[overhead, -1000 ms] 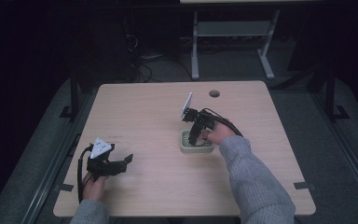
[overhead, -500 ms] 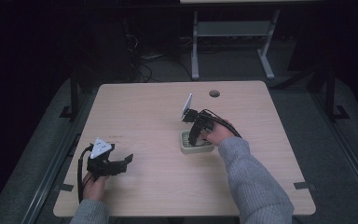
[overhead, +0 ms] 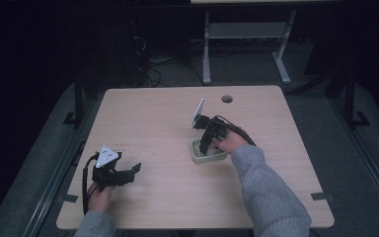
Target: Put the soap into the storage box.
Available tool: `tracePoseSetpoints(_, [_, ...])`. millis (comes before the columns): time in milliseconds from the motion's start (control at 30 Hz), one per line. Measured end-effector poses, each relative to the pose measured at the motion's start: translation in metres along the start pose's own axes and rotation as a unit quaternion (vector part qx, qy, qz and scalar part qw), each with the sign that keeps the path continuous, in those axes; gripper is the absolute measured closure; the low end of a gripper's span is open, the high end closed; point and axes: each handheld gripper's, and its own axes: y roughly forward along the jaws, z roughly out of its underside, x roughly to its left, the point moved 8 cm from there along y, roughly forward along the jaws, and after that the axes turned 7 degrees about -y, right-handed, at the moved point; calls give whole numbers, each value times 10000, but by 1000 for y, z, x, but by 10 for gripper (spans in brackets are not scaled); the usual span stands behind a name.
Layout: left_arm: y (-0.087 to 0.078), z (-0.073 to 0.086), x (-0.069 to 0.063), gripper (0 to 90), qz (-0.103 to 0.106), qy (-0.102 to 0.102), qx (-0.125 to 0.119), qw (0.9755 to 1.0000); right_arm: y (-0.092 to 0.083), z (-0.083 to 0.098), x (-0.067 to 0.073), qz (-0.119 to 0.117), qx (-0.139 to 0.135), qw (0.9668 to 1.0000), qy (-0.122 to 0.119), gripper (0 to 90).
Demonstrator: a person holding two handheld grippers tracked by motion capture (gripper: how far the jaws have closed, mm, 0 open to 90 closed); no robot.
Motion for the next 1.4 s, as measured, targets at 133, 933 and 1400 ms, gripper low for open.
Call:
tracePoseSetpoints(133, [0,0,-1,148,4,11,-3,10000,-8,1,0,-6,-108,9999,56,228])
tracePoseSetpoints(933, [0,0,-1,148,-3,54,18,10000,-44,29,-2,11,-547,9983,209,229])
tracePoseSetpoints(1400, [0,0,-1,148,-7,64,-5,10000,-52,47,-3,43,-661,9974,278,229])
